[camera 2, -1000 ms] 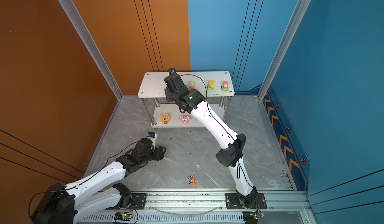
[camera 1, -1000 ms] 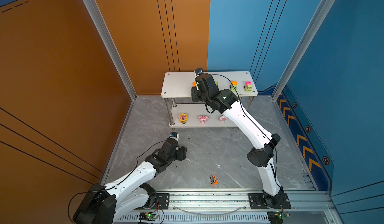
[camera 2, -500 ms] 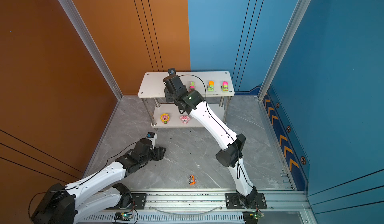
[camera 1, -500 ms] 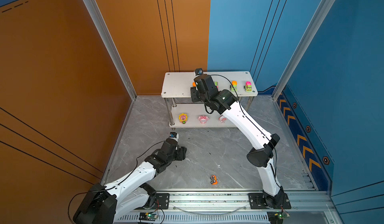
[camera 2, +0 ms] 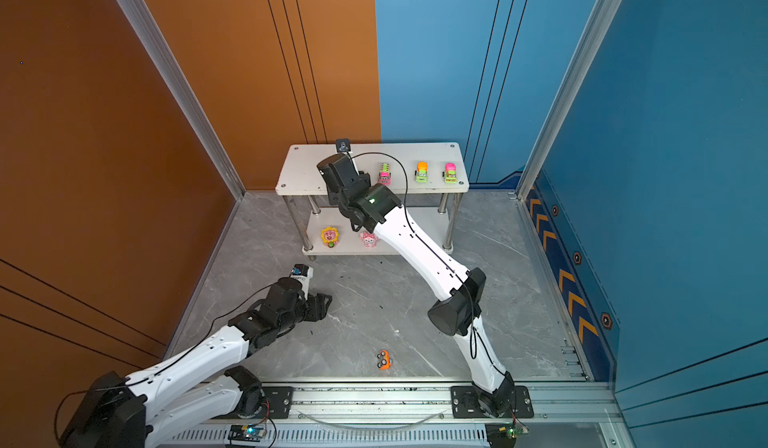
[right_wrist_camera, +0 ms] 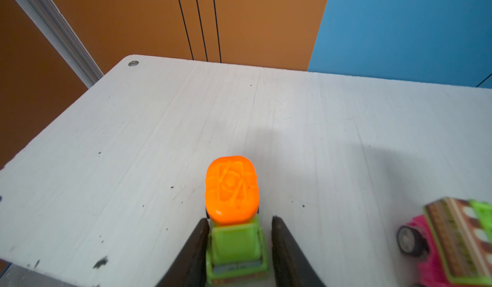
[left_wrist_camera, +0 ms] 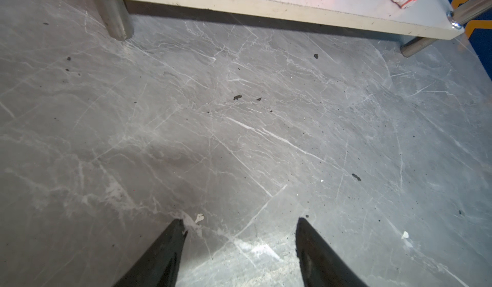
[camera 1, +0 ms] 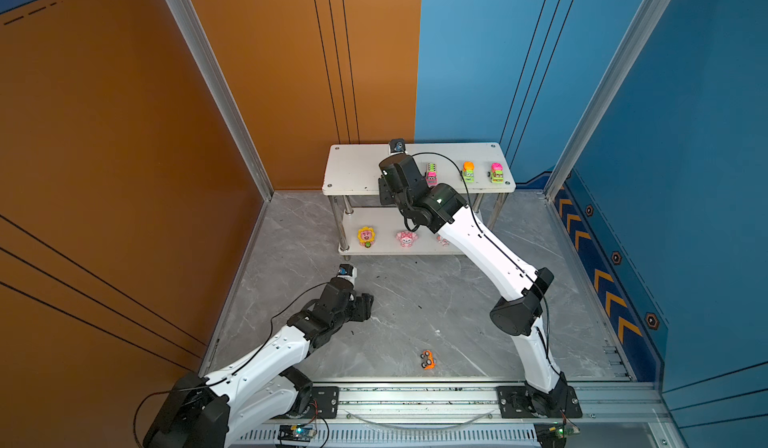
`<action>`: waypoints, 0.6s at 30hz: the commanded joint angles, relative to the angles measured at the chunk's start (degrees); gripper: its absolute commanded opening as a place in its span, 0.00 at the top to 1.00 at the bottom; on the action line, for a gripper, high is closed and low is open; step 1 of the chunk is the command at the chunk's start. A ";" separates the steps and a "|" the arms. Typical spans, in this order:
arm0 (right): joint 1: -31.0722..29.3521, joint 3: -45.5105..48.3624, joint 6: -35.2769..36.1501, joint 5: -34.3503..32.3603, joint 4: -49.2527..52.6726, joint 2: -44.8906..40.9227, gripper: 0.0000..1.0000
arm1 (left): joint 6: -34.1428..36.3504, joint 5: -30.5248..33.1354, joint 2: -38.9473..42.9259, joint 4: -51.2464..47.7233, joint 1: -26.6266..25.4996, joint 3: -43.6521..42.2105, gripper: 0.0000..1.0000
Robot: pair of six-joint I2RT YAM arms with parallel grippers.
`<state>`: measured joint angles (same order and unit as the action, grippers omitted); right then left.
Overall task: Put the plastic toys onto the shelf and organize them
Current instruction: 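Lower the green truck onto the top shelf and open the right gripper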
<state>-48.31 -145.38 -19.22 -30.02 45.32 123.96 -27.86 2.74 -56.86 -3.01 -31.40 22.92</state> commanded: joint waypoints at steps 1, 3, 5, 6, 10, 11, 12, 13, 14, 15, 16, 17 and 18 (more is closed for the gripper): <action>-0.62 -0.53 -2.79 -3.79 1.47 1.63 0.62 | 0.99 -1.06 1.17 -0.68 0.65 -0.77 0.32; -0.72 -0.52 -3.90 -4.94 1.34 1.68 0.64 | 0.90 -1.16 1.79 -0.74 0.64 -1.03 0.31; -0.80 -0.65 -4.74 -5.93 0.92 1.73 0.65 | 0.85 -1.25 2.47 -0.77 0.66 -1.20 0.31; -0.94 -0.61 -5.08 -6.53 0.70 1.72 0.66 | 0.79 -1.25 2.77 -0.82 0.65 -1.29 0.31; -1.04 -0.65 -5.82 -6.90 -0.33 1.89 0.66 | 0.82 -1.29 3.90 -1.28 0.74 -1.46 0.31; -1.17 -0.65 -5.83 -6.81 -0.47 1.90 0.66 | 0.85 -1.25 4.21 -1.37 0.74 -1.61 0.31; -1.18 -0.66 -5.87 -6.72 -0.50 2.04 0.66 | 0.80 -1.23 4.44 -1.47 0.79 -1.54 0.31; -1.42 -0.62 -5.83 -6.48 -0.58 2.00 0.66 | 0.84 -1.16 4.74 -1.48 0.80 -1.70 0.30; -1.44 -0.65 -5.80 -6.16 -0.59 2.00 0.65 | 0.79 -1.04 4.89 -1.52 0.81 -1.73 0.30; -1.57 -0.66 -5.73 -5.73 -0.71 1.99 0.64 | 0.79 -0.99 5.03 -1.63 0.75 -1.81 0.30; -1.67 -0.63 -5.50 -4.70 -0.72 1.93 0.61 | 0.87 -0.91 5.14 -1.73 0.72 -1.76 0.30; -1.62 -0.68 -5.41 -3.23 -0.76 1.73 0.59 | 0.92 -0.90 5.19 -1.82 0.77 -1.73 0.30; -1.56 -0.63 -5.26 -1.65 -0.76 1.42 0.57 | 0.95 -0.82 5.26 -1.91 0.83 -1.70 0.30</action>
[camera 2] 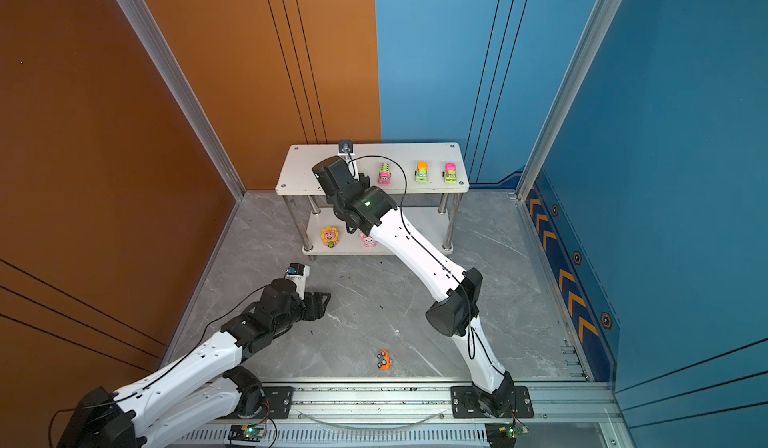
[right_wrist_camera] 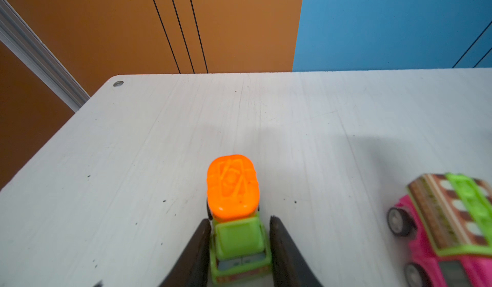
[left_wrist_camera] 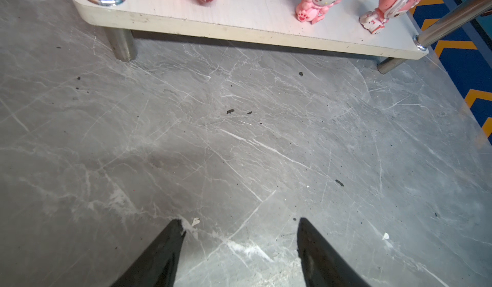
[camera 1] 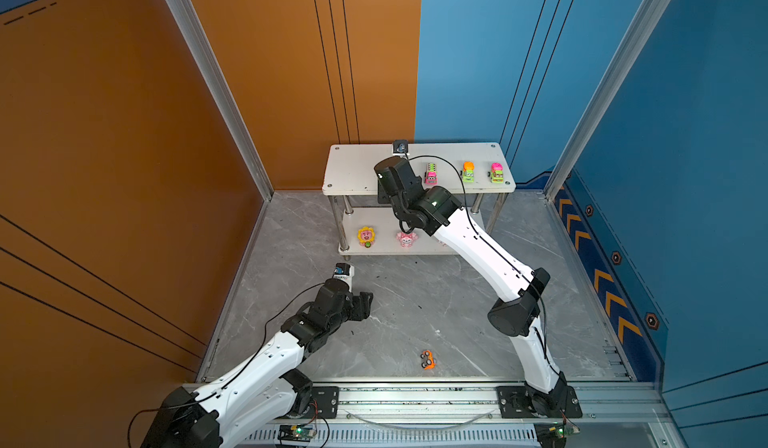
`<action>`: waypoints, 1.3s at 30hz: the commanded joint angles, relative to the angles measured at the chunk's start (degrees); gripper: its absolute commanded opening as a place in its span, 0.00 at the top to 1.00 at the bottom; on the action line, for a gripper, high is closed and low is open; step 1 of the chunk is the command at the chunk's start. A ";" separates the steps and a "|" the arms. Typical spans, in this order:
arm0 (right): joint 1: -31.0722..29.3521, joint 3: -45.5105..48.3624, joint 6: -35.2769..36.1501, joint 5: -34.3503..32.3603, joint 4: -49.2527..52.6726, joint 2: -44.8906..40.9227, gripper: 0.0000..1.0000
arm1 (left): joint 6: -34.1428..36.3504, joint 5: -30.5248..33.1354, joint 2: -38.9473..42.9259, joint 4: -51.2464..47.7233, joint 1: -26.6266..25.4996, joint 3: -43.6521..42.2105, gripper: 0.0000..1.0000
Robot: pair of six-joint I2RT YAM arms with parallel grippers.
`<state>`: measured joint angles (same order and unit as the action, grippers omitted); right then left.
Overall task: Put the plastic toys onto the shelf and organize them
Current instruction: 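Lower the green truck onto the top shelf and open the right gripper, then move the right gripper back down to the small orange car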
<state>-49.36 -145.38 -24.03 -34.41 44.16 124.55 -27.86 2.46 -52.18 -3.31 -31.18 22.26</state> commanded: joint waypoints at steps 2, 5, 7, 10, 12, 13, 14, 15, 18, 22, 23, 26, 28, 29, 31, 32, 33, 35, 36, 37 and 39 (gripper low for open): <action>-0.30 -0.61 0.06 6.65 0.44 -0.23 0.53 | 1.07 -0.29 0.55 -1.70 0.60 -0.92 0.30; -0.21 -0.67 0.76 9.76 1.12 -2.30 0.49 | 1.05 0.22 0.23 -1.53 0.69 -1.08 0.30; -0.27 -0.56 1.71 10.48 1.92 -4.25 0.46 | 0.81 0.27 -0.37 -1.18 0.72 -1.06 0.29; -0.69 0.26 3.61 11.24 2.80 -8.18 0.44 | 0.61 0.00 -1.22 -1.08 0.68 -0.71 0.30; -1.18 2.21 5.03 10.98 2.76 -11.20 0.44 | 0.44 -0.16 -1.51 -1.08 0.70 -0.41 0.30; -1.54 3.73 5.92 10.58 2.69 -13.07 0.44 | 0.28 -0.26 -1.57 -1.15 0.68 -0.37 0.30; -1.85 5.27 6.73 10.10 2.54 -14.83 0.44 | 0.22 -0.35 -1.62 -1.17 0.70 -0.29 0.30; -2.24 7.57 7.52 9.10 2.26 -17.04 0.43 | 0.11 -0.39 -1.60 -1.32 0.68 -0.14 0.30; -3.22 17.16 9.12 6.89 -0.12 -25.02 0.42 | -0.08 -0.61 -1.21 -1.82 0.60 0.25 0.30; -3.55 34.24 9.31 4.39 -6.17 -37.97 0.42 | -0.35 -0.45 -1.04 -2.66 -0.13 1.04 0.30; -3.55 37.82 9.28 4.26 -7.11 -40.52 0.42 | -0.49 -0.44 -1.06 -2.67 -0.37 1.23 0.30; -3.63 48.96 9.19 6.35 -7.60 -47.89 0.50 | -0.52 -0.61 -1.61 -2.75 -2.24 2.29 0.30; -3.72 54.86 8.53 9.37 -4.17 -51.24 0.59 | 0.13 -0.80 -1.79 -2.80 -4.86 3.18 0.31; -3.74 56.84 7.87 10.67 -1.74 -52.08 0.63 | 0.53 -0.55 -1.89 -3.07 -6.35 3.55 0.31; -3.98 62.46 5.83 14.09 3.50 -53.73 0.77 | 1.79 0.72 -1.92 -4.26 -10.37 4.67 0.30; -4.19 65.50 5.27 16.72 4.60 -54.52 0.84 | 2.31 1.82 -1.91 -5.00 -12.21 5.10 0.30; -4.75 69.42 4.55 19.47 4.72 -55.61 0.91 | 2.70 3.48 -1.95 -5.94 -14.21 5.54 0.30; -6.25 77.13 2.84 23.65 3.27 -57.67 0.98 | 2.73 6.25 -2.14 -7.01 -16.87 6.22 0.31; -7.06 80.91 1.86 25.48 2.14 -58.60 0.99 | 2.44 7.02 -2.38 -7.06 -17.62 6.35 0.31; -7.84 84.12 0.90 27.12 0.89 -59.29 0.99 | 2.09 7.27 -2.68 -6.94 -18.03 6.48 0.32; -9.19 90.66 -1.37 31.00 -2.15 -60.08 0.99 | 1.09 6.97 -3.59 -5.39 -18.35 6.48 0.33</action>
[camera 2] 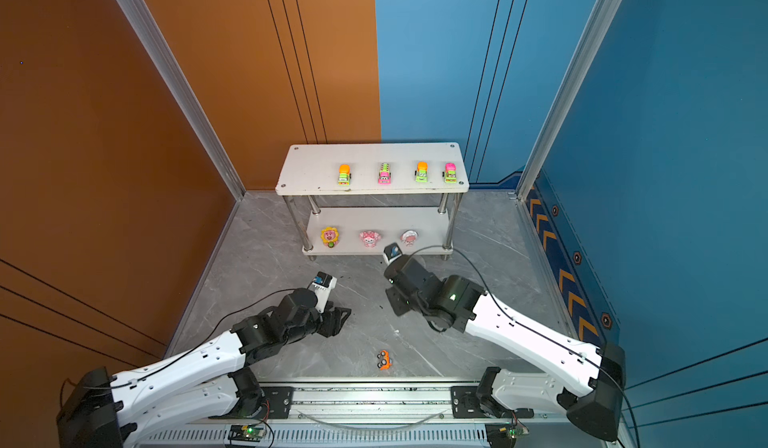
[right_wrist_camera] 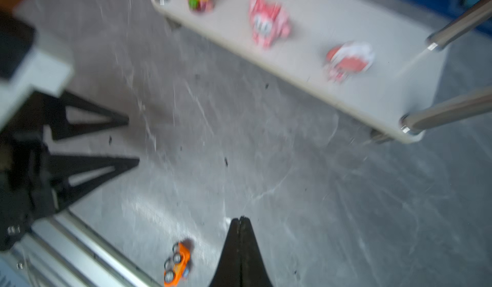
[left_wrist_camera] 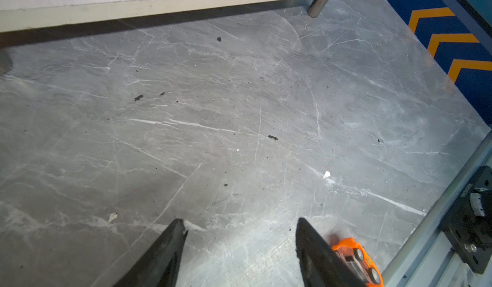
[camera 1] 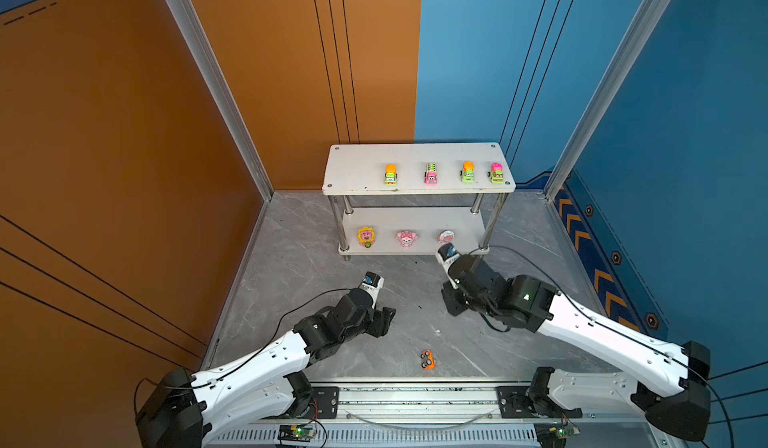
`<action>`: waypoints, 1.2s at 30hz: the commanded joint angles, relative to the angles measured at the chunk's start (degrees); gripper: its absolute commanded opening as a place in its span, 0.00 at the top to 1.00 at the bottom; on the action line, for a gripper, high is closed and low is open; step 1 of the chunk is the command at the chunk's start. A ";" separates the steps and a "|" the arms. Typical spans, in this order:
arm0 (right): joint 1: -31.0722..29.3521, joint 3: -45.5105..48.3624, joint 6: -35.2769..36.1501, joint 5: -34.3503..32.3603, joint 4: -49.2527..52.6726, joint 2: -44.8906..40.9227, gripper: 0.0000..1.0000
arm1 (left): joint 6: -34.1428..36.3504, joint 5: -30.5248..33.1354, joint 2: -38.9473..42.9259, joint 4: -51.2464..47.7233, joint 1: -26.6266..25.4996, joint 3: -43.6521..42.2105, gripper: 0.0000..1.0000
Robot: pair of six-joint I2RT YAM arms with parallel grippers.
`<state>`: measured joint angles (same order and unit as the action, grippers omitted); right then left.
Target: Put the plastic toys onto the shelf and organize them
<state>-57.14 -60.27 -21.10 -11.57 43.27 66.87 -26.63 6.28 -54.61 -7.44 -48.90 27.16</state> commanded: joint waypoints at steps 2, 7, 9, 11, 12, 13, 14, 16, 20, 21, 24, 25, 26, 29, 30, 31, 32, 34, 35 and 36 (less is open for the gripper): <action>-2.52 10.07 -6.26 12.16 -3.59 -2.07 0.99 | -1.16 2.40 -2.42 0.04 -1.01 1.90 0.35; -8.55 15.68 -9.09 14.40 -7.11 2.44 1.00 | -1.73 3.36 -6.38 -0.36 -3.68 3.86 0.37; -10.99 16.30 -9.61 14.21 -8.59 4.98 1.00 | -2.54 4.08 -7.56 -1.08 -4.17 4.16 0.37; -12.66 16.73 -10.52 14.14 -11.19 7.22 1.00 | -3.50 4.47 -8.18 -0.83 -4.19 3.93 0.37; -13.31 16.76 -10.87 14.67 -12.58 8.69 1.00 | -4.06 4.66 -8.31 -0.70 -4.19 3.70 0.37; -13.73 16.48 -11.13 14.74 -13.45 9.86 1.00 | -4.43 4.91 -8.40 -0.57 -4.18 3.61 0.37; -14.12 16.13 -11.33 14.66 -13.96 11.19 1.00 | -4.77 5.12 -8.41 -0.56 -4.18 3.45 0.37; -14.57 15.18 -11.19 14.13 -14.48 13.39 1.00 | -5.26 5.79 -8.24 -0.47 -4.18 3.27 0.37; -15.25 13.91 -10.82 16.04 -17.43 17.45 1.00 | -5.67 6.80 -7.62 -0.73 -4.09 2.82 0.37; -15.42 13.39 -10.71 15.95 -17.60 18.70 1.00 | -5.73 6.84 -7.50 -0.88 -3.86 2.73 0.37; -15.61 11.85 -10.32 15.64 -17.54 22.07 1.00 | -5.66 6.89 -7.21 -1.08 -3.44 2.38 0.36; -15.74 11.24 -10.20 15.43 -17.22 23.07 1.00 | -5.67 6.85 -7.11 -1.08 -3.25 2.17 0.36; -15.80 10.39 -9.95 15.10 -16.72 24.15 1.00 | -5.63 6.77 -7.01 -1.08 -2.98 2.02 0.36; -15.98 8.47 -9.20 13.84 -15.71 26.12 1.00 | -5.62 6.54 -6.65 -1.00 -2.43 1.27 0.36; -15.90 8.10 -8.90 13.46 -15.96 26.29 1.00 | -5.54 6.42 -6.44 -0.95 -2.25 1.05 0.36; -15.73 7.75 -8.55 13.29 -16.37 26.46 1.00 | -5.52 6.29 -6.35 -0.91 -2.02 0.80 0.36; -15.34 7.33 -8.30 13.10 -16.99 26.46 1.00 | -5.46 6.03 -6.13 -0.82 -1.74 0.51 0.36; -14.46 6.77 -7.95 13.33 -18.88 25.86 1.00 | -5.51 5.55 -5.63 -1.35 -1.36 0.27 0.36; -14.07 6.96 -7.78 13.82 -20.14 25.13 1.00 | -5.28 5.29 -5.30 -1.93 -1.35 0.28 0.36; -13.75 7.27 -7.66 14.48 -21.28 24.20 1.00 | -5.06 4.85 -4.89 -2.63 -1.26 0.43 0.38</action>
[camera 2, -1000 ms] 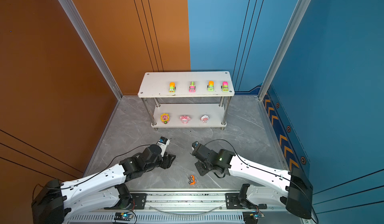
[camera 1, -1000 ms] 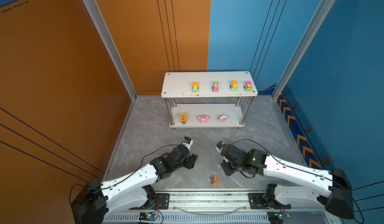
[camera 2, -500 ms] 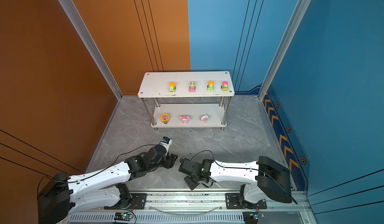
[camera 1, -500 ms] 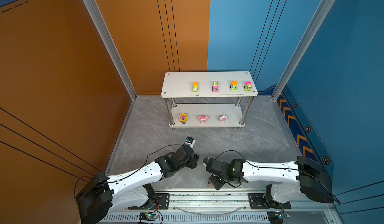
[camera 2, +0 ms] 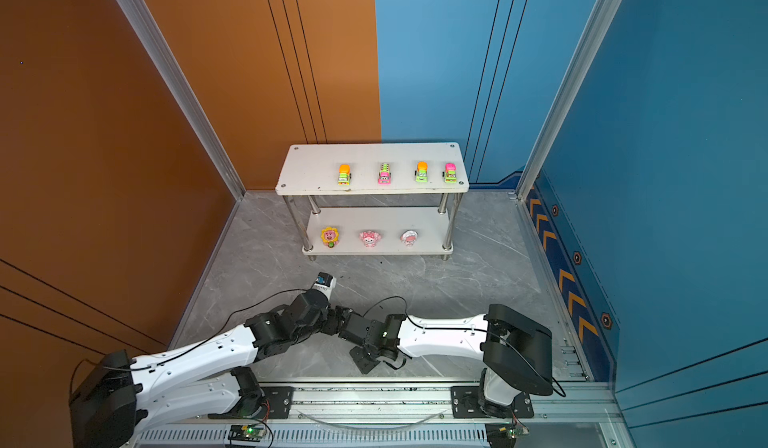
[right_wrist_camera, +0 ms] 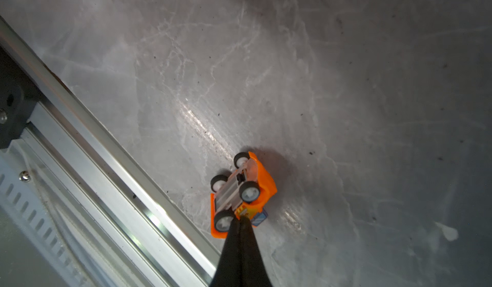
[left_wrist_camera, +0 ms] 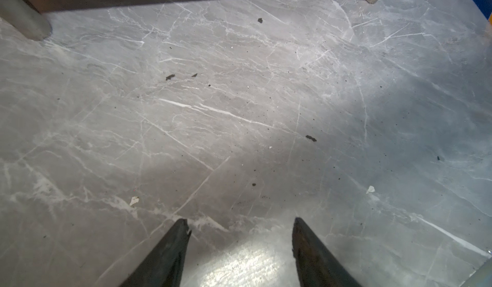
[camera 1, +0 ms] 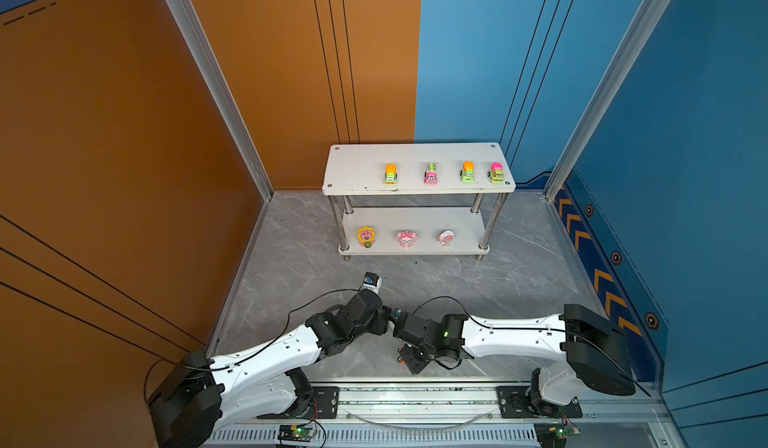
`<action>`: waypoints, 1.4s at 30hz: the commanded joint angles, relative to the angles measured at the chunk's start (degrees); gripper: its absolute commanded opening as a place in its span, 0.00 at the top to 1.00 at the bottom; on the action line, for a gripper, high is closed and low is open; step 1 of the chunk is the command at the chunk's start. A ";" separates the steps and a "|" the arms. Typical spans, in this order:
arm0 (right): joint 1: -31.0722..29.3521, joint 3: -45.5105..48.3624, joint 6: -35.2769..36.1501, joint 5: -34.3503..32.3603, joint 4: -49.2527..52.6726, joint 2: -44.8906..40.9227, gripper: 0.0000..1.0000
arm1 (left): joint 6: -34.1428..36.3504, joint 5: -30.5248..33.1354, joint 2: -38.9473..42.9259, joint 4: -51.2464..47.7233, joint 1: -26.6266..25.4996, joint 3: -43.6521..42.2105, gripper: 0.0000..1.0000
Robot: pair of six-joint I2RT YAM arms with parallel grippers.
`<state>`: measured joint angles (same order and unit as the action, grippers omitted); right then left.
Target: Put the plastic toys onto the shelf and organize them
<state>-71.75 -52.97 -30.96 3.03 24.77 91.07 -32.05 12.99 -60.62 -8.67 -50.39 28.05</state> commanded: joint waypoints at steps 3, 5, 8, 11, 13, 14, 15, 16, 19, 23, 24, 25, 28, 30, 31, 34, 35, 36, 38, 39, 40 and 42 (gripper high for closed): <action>2.40 1.88 2.48 2.01 -6.31 -4.20 1.00 | 1.32 -3.59 2.74 -4.23 -0.26 -0.36 0.64; 3.73 3.36 2.18 3.81 -8.03 -6.87 1.00 | 1.68 -3.31 3.81 -5.08 -0.61 -0.85 0.72; 4.51 4.08 1.87 5.14 -8.46 -8.53 1.00 | 1.69 -2.46 5.25 -5.14 -0.35 -2.05 0.79; 4.68 3.80 1.55 5.25 -6.56 -7.40 1.00 | 1.15 -2.51 6.33 -3.96 0.40 -3.42 0.80; 4.51 3.99 1.10 5.57 -6.19 -6.17 1.00 | 0.73 -2.53 7.03 -3.21 1.08 -4.23 0.80; 4.47 4.09 0.93 5.89 -6.30 -5.52 1.00 | 0.63 -2.56 7.34 -3.07 1.50 -4.49 0.79; 4.49 4.19 0.75 6.09 -6.53 -5.02 1.00 | 0.54 -2.60 7.59 -3.02 1.93 -4.69 0.78; 4.38 4.16 0.57 6.32 -6.62 -4.43 1.00 | 0.42 -2.78 7.95 -3.11 2.41 -4.85 0.78; 4.00 3.68 0.38 6.71 -6.68 -2.65 1.00 | 0.32 -3.80 8.83 -3.35 4.04 -5.45 0.78; 3.68 2.57 0.54 7.21 -6.29 -0.20 1.00 | -0.02 -4.62 9.97 -3.21 5.82 -6.53 0.76; 3.49 2.12 0.71 7.21 -5.96 0.42 1.00 | -0.13 -4.85 10.24 -3.07 6.15 -6.80 0.76; 3.25 1.54 1.02 6.96 -5.38 1.02 1.00 | -0.24 -5.20 10.41 -2.86 6.55 -7.10 0.76; 2.37 -1.34 2.10 4.75 -2.08 3.43 1.00 | -0.29 -5.87 10.85 -2.69 7.44 -7.62 0.75; 1.43 -4.14 3.22 1.93 1.93 5.32 1.00 | -0.21 -6.14 11.02 -2.71 7.97 -8.01 0.75; 0.91 -5.72 3.74 -0.03 3.88 6.30 1.00 | -0.20 -6.31 11.01 -2.76 8.31 -8.20 0.75; -0.14 -9.31 4.67 -2.38 6.83 8.57 1.00 | -0.20 -6.93 11.22 -2.72 9.16 -8.70 0.75; -0.23 -9.86 4.76 -2.50 6.87 8.87 1.00 | -0.12 -7.34 11.30 -2.76 9.43 -8.94 0.75; -0.24 -10.17 4.77 -2.50 6.87 9.04 1.00 | -0.13 -7.82 11.34 -2.74 9.68 -9.06 0.75; 0.21 -10.42 4.77 -2.91 6.58 8.38 1.00 | 0.34 -9.48 11.38 -0.80 9.85 -8.99 0.73; 0.51 -10.15 4.77 -2.81 6.20 7.78 1.00 | 0.68 -10.59 11.40 -0.63 9.87 -8.83 0.72; 1.21 -9.46 4.73 -2.40 5.02 6.61 1.00 | 0.93 -11.67 11.10 -0.80 9.71 -8.53 0.71; 2.94 -7.14 3.88 -0.94 1.77 3.01 1.00 | 1.51 -13.64 10.89 -1.59 9.11 -7.70 0.69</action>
<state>-70.70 -61.84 -27.20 2.79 27.11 98.45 -31.35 3.60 -49.82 -10.48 -40.95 19.57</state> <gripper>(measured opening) 0.048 0.303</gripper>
